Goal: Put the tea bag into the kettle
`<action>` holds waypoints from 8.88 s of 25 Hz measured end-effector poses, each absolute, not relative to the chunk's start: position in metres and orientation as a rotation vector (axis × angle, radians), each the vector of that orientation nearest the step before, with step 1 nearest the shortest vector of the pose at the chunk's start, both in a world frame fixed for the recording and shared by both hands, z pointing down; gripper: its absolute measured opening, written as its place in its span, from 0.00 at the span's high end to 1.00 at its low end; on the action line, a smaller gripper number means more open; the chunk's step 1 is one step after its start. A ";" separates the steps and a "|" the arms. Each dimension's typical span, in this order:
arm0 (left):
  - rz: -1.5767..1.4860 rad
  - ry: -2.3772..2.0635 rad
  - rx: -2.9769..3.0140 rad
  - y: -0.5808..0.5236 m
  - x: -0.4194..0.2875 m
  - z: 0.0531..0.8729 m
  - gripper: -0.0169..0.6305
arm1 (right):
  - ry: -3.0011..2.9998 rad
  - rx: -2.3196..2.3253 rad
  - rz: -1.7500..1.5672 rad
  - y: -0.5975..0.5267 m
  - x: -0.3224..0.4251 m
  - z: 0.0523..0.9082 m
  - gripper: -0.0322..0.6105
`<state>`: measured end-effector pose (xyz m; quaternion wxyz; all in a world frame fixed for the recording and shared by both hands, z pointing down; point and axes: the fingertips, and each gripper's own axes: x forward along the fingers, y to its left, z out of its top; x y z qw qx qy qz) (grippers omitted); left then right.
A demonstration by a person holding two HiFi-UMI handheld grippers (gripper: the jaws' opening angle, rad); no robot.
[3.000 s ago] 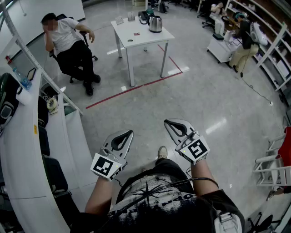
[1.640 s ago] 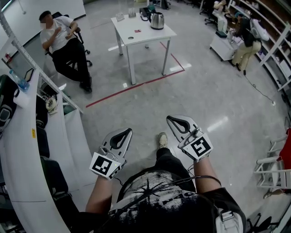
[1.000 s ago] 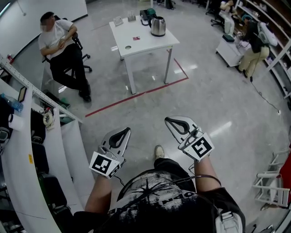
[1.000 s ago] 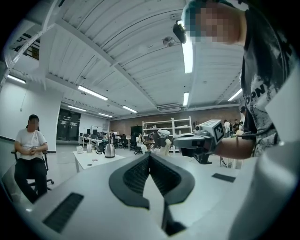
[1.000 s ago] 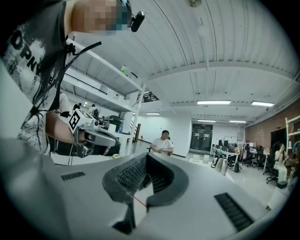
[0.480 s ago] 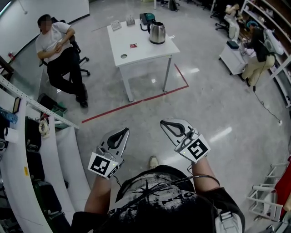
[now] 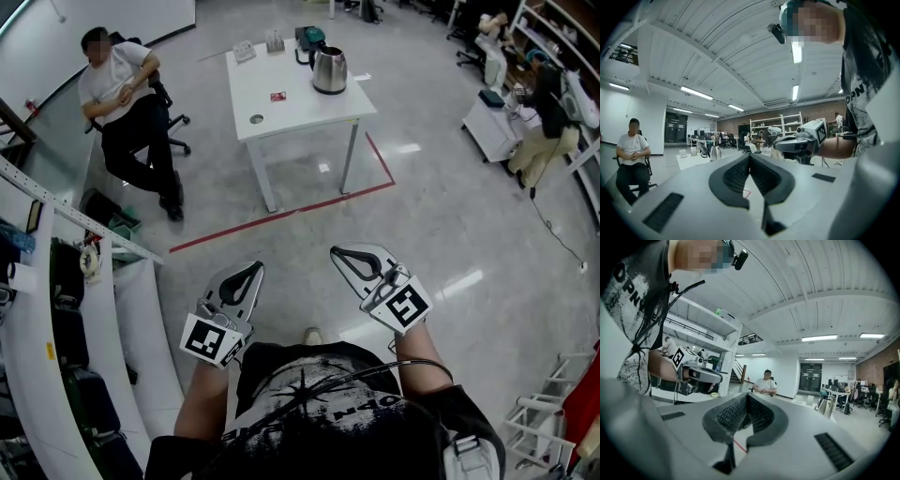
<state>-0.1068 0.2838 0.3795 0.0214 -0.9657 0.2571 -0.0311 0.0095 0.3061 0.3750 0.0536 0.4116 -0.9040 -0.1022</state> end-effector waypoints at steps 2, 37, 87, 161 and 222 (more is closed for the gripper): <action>-0.096 0.807 -2.995 0.282 -0.107 0.382 0.96 | -2.751 1.254 -0.312 0.304 0.011 0.374 0.94; -0.045 0.579 -3.072 0.114 -0.067 0.383 0.96 | -2.612 1.350 -0.335 0.143 0.037 0.366 0.93; -0.047 0.632 -3.073 -0.225 -0.010 0.399 0.96 | -2.559 1.315 -0.212 -0.226 0.096 0.402 0.94; -0.268 1.356 -3.075 -0.433 0.064 0.450 0.96 | -2.224 0.493 0.166 -0.490 0.114 0.698 0.87; -0.233 0.415 -3.105 -0.402 0.245 0.405 0.96 | -2.228 1.539 0.027 -0.478 0.364 0.452 0.87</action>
